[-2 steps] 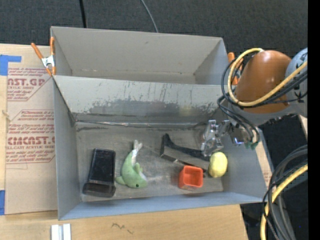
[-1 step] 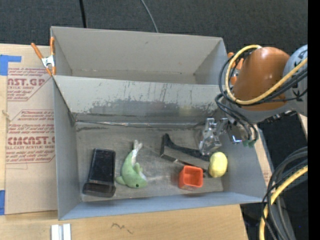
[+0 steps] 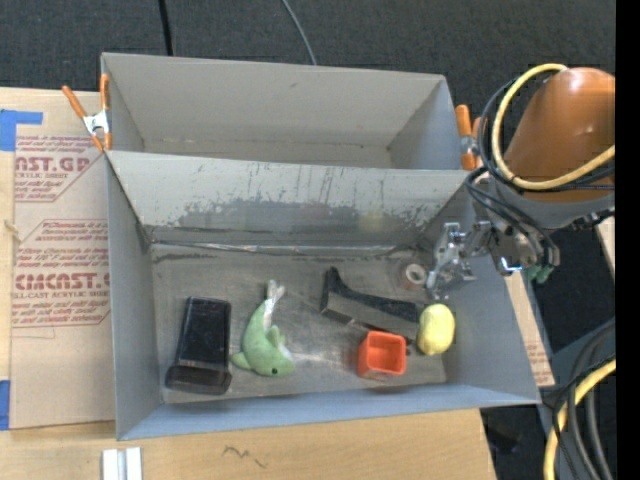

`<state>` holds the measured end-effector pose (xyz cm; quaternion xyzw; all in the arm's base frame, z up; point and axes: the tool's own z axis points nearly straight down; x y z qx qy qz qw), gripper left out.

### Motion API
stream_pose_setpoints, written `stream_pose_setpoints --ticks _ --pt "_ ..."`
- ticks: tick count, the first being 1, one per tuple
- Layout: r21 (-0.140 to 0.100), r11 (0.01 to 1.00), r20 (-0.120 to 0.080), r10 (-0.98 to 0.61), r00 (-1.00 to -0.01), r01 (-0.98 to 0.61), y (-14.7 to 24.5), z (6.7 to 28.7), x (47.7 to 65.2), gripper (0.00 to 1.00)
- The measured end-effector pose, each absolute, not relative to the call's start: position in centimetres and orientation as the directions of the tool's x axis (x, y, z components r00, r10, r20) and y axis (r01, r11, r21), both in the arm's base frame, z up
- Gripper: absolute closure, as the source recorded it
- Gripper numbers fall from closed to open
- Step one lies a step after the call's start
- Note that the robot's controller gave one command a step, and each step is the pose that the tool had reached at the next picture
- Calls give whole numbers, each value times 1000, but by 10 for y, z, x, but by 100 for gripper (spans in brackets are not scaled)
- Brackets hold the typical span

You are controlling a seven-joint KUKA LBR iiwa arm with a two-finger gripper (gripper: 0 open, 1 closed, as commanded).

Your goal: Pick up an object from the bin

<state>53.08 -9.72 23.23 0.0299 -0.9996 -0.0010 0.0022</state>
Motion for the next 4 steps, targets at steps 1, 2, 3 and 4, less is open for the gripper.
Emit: stream_pose_setpoints --ticks 1,2,3,4 --pt "-3 998 -1 -64 -998 -64 -74 281 529 100" --pt "-1 997 -12 -73 -997 -73 -29 257 538 100" --pt "1 997 -5 -76 -997 -76 -44 186 515 100" --pt "1 996 -2 -93 -996 -93 -18 176 504 0"
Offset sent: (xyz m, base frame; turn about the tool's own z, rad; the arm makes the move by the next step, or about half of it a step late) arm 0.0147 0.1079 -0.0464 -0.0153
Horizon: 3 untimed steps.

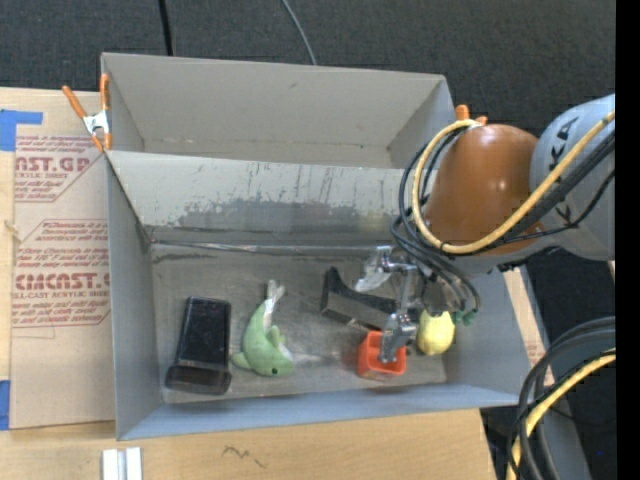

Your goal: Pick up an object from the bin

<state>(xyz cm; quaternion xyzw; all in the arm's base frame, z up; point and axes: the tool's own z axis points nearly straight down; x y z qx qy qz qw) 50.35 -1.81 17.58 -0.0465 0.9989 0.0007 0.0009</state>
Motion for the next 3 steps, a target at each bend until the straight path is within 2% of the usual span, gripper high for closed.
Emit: stream_pose_setpoints --ticks 1,2,3 --pt "1 996 -1 -92 -996 -92 -19 175 503 0" --pt "-1 1000 -100 27 -995 27 -48 94 522 100" --pt "-1 1000 -100 27 -995 27 -48 93 522 100"
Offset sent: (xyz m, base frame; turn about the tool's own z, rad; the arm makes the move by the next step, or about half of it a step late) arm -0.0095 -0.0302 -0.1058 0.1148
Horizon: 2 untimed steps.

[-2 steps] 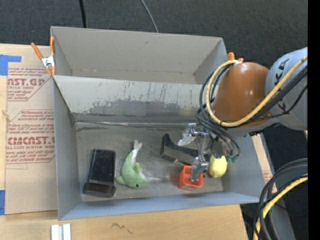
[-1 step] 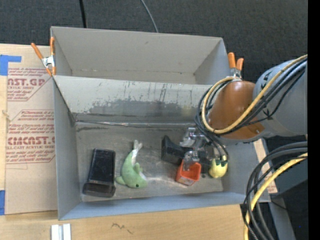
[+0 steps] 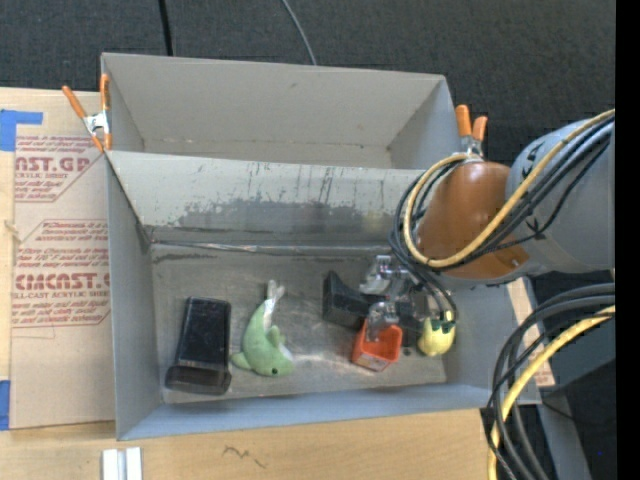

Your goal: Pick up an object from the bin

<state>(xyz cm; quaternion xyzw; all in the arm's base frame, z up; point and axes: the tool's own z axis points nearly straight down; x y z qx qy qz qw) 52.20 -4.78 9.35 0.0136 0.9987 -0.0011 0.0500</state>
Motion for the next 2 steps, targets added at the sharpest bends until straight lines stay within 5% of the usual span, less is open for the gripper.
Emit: stream_pose_setpoints --ticks 1,2 --pt "0 1000 -78 25 -997 25 -45 98 516 100" --pt "0 1000 -77 25 -997 25 -45 98 516 100"
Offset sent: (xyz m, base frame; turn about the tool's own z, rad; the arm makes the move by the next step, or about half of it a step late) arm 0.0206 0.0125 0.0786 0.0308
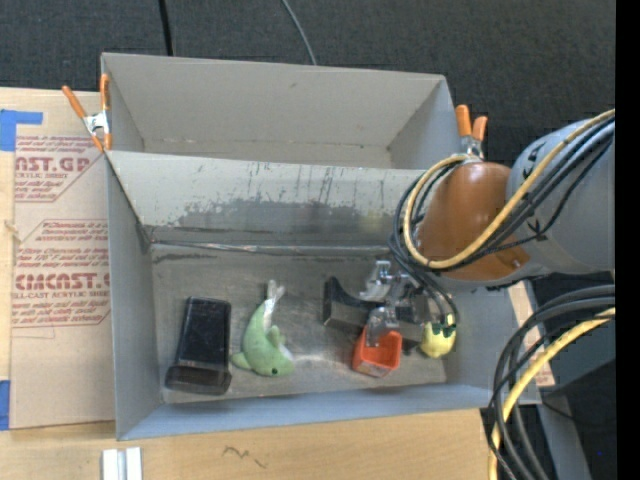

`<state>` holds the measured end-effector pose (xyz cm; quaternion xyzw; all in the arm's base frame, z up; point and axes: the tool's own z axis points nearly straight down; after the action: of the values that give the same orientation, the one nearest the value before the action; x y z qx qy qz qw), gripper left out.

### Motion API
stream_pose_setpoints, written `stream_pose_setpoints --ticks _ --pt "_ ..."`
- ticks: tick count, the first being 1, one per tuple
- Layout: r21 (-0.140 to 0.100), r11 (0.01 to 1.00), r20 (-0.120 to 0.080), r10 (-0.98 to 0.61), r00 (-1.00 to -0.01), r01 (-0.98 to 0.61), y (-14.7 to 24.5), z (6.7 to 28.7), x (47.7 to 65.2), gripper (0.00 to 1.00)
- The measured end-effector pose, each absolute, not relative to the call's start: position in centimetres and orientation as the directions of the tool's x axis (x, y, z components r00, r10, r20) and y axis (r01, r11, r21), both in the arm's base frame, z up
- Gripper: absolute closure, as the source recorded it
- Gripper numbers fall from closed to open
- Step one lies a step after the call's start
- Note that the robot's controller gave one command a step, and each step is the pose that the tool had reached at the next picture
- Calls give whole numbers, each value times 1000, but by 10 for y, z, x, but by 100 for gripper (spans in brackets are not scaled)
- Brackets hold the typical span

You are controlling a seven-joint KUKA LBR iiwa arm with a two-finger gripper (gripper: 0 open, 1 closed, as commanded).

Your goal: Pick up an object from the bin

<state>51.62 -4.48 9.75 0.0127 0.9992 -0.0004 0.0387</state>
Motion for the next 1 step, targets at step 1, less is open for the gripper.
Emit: stream_pose_setpoints --ticks 1 --pt "0 1000 -77 25 -997 26 -45 97 516 100"
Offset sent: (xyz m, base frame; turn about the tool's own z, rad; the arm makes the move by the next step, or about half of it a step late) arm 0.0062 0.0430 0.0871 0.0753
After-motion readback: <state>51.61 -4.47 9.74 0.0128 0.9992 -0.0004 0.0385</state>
